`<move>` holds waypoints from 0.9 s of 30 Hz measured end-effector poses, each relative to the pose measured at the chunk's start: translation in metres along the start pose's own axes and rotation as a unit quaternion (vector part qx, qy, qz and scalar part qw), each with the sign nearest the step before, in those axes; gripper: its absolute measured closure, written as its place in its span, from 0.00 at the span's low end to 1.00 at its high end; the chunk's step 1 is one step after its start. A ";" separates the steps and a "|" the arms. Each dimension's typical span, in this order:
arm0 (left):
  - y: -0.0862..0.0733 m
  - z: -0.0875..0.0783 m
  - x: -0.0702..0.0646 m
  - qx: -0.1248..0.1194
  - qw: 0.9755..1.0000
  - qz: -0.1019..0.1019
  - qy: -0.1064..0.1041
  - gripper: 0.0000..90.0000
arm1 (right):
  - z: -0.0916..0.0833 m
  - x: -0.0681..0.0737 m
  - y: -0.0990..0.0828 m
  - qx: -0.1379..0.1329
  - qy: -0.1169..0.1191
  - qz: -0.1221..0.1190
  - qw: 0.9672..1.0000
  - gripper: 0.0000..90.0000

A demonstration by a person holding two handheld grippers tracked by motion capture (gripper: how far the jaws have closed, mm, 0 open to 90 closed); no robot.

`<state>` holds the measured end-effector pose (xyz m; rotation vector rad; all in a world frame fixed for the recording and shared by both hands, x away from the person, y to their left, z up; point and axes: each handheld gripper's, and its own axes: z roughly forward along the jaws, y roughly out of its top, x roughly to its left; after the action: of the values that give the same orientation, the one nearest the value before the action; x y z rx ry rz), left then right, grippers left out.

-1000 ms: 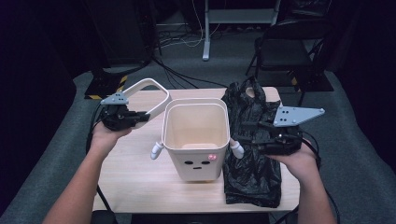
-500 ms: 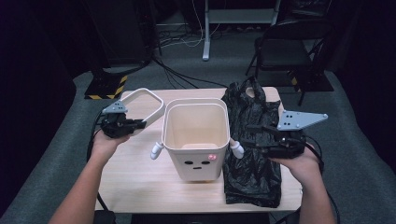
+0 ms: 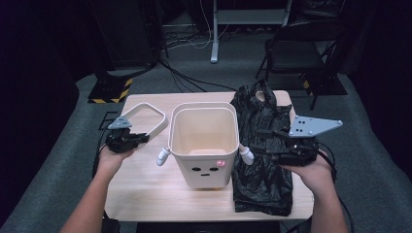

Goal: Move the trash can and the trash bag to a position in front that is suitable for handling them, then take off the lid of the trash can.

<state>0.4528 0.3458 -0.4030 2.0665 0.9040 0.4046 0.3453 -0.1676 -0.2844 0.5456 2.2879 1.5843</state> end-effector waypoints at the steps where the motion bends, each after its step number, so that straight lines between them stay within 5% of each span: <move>1: -0.006 0.004 0.001 0.002 1.000 -0.003 0.002 0.92 | 0.000 0.000 0.000 -0.002 -0.001 -0.003 1.000 0.56; 27: -0.070 0.037 0.015 0.039 0.999 -0.029 0.023 0.92 | -0.003 -0.001 -0.002 -0.018 -0.017 -0.006 1.000 0.56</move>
<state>0.4515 0.3639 -0.4813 2.1038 1.0201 0.3914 0.3445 -0.1713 -0.2847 0.5454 2.2304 1.5953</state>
